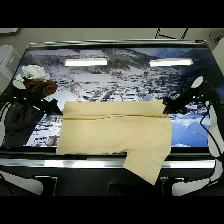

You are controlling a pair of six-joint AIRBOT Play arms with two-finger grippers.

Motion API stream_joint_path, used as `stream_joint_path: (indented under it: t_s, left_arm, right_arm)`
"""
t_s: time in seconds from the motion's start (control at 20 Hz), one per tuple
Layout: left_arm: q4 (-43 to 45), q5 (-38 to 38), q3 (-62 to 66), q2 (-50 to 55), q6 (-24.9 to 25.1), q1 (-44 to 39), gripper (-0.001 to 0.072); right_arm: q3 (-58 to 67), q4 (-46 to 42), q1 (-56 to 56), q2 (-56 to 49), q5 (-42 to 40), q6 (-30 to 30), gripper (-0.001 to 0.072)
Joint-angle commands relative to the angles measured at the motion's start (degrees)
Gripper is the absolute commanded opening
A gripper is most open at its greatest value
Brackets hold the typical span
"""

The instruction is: Fold the clothes and pants, and hang the long-sleeved shirts on hangers.

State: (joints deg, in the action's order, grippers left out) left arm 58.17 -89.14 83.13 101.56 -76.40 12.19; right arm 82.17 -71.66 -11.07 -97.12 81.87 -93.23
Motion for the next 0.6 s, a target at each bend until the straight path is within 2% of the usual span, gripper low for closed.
stream_joint_path:
  t_s: [0.0,0.55]
  left_arm:
    - [0.81,-2.89,-5.35,-0.24,1.01,-0.24,0.0022]
    - [2.91,0.48,-4.17,2.03,1.36,0.9,0.0022]
  right_arm:
    - [-4.15,-0.33,-0.04,0.11,1.62,-1.49,0.0034]
    - [-4.81,-4.02,-0.15,1.46,3.56,-1.03,0.0034]
